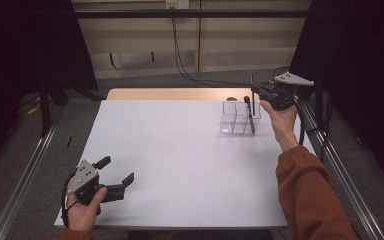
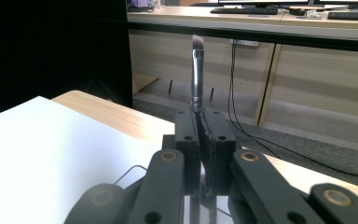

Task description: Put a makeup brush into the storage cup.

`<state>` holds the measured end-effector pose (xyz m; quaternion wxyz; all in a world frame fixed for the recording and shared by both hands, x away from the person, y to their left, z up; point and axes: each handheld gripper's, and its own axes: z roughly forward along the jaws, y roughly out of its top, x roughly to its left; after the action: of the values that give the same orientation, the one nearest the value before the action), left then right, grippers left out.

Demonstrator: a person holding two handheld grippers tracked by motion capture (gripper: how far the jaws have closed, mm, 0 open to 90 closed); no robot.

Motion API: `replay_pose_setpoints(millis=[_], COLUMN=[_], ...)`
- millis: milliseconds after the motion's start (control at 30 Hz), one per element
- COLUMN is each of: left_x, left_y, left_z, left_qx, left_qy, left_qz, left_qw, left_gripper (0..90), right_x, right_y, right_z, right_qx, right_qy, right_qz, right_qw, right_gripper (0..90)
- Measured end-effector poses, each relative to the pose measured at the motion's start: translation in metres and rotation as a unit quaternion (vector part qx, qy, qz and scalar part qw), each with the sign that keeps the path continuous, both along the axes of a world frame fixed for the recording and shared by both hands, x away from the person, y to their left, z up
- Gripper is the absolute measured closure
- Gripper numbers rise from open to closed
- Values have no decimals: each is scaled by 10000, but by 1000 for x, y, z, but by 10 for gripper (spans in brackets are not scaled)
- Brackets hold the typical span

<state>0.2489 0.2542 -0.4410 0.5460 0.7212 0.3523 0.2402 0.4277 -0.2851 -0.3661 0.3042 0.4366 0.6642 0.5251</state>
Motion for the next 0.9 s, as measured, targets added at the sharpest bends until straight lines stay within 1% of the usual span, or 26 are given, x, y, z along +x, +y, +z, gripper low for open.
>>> replay_pose_setpoints(millis=[300,633,667,900], left_x=[0,0,0,0], left_y=[0,0,0,0], left_z=[0,0,0,0], left_qx=[9,0,0,5], left_qy=[2,1,2,0], left_qz=[2,17,14,14], left_qw=[10000,10000,10000,10000], left_gripper=[27,25,25,25], right_x=[3,2,1,-2], right_y=[-6,-11,-11,-17], right_z=[-10,-22,-23,-32], right_qx=[27,23,74,166], right_qy=[68,169,173,244], right_qz=[-118,-144,-164,-205], right_qw=[9999,9998,9997,9994], right_gripper=[865,865,865,865])
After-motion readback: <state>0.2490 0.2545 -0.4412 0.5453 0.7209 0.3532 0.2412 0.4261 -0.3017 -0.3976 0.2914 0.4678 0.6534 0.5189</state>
